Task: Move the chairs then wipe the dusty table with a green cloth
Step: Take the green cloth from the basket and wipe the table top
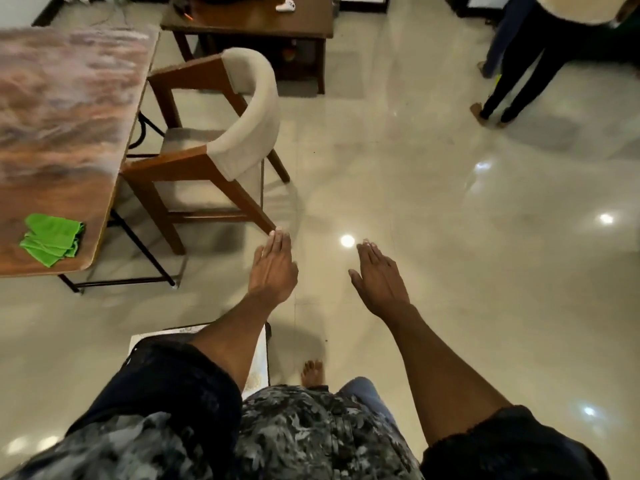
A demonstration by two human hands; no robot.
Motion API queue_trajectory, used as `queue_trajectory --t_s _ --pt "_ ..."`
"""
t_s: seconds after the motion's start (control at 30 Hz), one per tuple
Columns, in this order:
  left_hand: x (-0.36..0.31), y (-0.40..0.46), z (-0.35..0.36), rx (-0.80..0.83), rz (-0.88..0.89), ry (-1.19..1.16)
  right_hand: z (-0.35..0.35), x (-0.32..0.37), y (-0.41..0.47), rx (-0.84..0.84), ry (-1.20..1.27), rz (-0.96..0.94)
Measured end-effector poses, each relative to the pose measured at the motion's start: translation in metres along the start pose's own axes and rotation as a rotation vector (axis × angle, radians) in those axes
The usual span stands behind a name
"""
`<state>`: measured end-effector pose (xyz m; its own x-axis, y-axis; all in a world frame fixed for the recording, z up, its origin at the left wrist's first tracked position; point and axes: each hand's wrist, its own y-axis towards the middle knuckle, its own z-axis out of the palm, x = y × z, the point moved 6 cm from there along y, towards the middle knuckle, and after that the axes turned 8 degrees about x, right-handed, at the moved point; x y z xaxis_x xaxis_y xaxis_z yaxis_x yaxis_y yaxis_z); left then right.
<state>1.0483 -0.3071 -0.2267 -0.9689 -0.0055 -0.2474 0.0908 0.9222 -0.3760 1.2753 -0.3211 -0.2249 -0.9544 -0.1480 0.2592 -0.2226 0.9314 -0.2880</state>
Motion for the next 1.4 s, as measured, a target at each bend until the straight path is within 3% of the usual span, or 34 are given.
queue_trajectory --t_s 0.7,0.93,1.13,1.4 --pt "0.174 0.112 -0.098 -0.218 -0.627 -0.235 -0.051 0.166 0.326 0.22 -0.171 -0.689" --pt "0.225 0.095 -0.073 -0.127 -0.858 -0.308 -0.02 0.239 0.373 0.317 -0.281 -0.865" --pt "0.287 0.098 -0.072 -0.063 -0.991 -0.39 0.0 0.302 0.418 0.416 -0.29 -0.923" --pt "0.367 0.116 -0.099 -0.139 -1.058 -0.415 -0.007 0.388 0.483 0.465 -0.375 -0.979"
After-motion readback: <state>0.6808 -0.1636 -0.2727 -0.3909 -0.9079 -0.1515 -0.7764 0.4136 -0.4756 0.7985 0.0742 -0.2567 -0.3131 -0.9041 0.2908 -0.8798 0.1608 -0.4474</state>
